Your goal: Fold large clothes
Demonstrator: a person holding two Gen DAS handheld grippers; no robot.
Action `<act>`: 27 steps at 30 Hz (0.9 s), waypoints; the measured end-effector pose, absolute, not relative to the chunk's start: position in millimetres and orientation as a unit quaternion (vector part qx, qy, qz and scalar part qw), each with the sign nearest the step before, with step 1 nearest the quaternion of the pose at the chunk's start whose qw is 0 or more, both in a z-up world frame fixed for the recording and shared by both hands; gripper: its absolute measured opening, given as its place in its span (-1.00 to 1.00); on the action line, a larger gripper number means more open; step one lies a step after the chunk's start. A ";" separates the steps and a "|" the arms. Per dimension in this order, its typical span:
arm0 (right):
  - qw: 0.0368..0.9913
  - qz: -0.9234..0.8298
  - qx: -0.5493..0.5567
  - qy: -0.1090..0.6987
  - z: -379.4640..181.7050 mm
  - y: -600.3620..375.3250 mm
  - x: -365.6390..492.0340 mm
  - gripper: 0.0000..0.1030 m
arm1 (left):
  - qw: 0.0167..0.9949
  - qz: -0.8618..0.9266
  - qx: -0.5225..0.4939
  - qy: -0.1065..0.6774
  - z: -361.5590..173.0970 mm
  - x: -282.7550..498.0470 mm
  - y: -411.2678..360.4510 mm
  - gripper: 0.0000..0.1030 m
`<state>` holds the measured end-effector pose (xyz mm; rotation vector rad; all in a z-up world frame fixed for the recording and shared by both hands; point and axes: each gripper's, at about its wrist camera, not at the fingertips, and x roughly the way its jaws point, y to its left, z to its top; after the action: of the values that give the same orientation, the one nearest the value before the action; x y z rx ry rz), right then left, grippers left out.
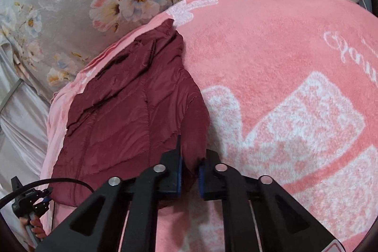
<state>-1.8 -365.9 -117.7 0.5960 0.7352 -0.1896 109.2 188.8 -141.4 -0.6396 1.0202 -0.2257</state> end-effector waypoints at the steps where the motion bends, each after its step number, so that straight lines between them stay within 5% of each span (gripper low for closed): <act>1: 0.891 -0.090 0.277 0.349 -111.8 -362.0 -3.6 -0.88 | 0.819 -0.106 -0.299 0.478 -139.6 107.4 188.1 -0.70; 17: 0.934 -0.054 0.212 0.282 -33.2 -317.8 -95.0 -0.93 | 0.864 -0.160 -0.276 0.389 -55.9 33.7 194.7 -0.97; 27: 0.975 0.000 0.132 0.177 65.6 -274.2 -218.9 -0.93 | 0.898 -0.214 -0.294 0.247 43.5 -74.0 223.3 -0.98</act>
<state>-218.9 -274.2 65.6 0.2671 0.3568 0.0007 -74.0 223.3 43.5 -0.6079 0.5109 -0.4424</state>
